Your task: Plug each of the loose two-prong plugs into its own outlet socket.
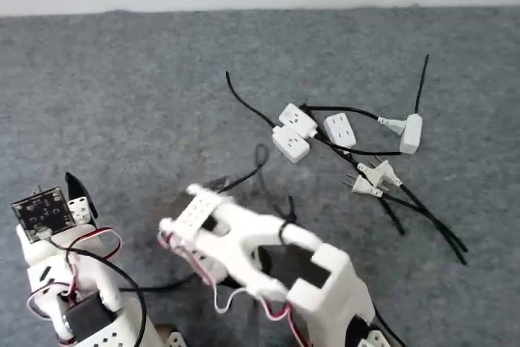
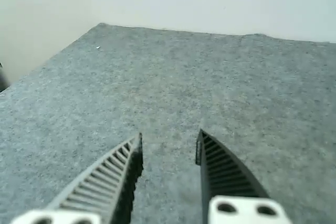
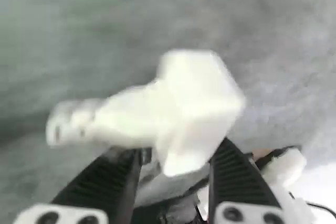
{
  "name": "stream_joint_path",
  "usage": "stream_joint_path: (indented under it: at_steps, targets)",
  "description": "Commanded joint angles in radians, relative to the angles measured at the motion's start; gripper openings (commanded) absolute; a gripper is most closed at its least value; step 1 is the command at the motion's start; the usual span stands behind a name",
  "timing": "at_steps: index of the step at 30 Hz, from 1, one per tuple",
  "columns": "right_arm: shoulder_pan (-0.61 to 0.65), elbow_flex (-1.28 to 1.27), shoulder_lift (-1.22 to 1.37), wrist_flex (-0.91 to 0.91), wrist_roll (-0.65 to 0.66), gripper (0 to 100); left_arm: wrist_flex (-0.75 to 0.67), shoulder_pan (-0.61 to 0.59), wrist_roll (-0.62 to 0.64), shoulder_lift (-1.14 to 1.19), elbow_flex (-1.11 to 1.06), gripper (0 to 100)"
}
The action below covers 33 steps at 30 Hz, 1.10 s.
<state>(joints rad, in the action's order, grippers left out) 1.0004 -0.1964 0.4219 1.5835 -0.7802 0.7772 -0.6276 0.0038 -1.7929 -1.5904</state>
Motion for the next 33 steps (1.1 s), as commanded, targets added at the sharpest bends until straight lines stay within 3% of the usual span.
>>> stream_joint_path:
  at_steps: [1,5,13,22,26,33]
  targets:
    - [-0.110,-0.005,-0.008,-0.013,0.041,15.4,-0.026,-0.002,0.009,0.000,0.008,17]
    - [-0.179,-0.023,-0.008,-0.018,0.092,15.2,-0.026,0.000,0.009,0.000,0.008,17]
    - [-0.182,-0.020,-0.010,-0.048,0.247,15.1,-0.025,0.023,0.008,0.000,0.007,17]
    - [-0.306,-0.020,-0.008,-0.054,0.638,14.0,-0.025,0.025,0.008,0.000,0.007,17]
    - [-0.315,-0.025,-0.001,-0.064,0.652,0.0,-0.025,0.025,0.008,0.000,0.007,17]
    - [-0.331,0.002,-0.015,-0.050,0.727,0.8,-0.029,0.025,0.008,0.000,-0.001,17]
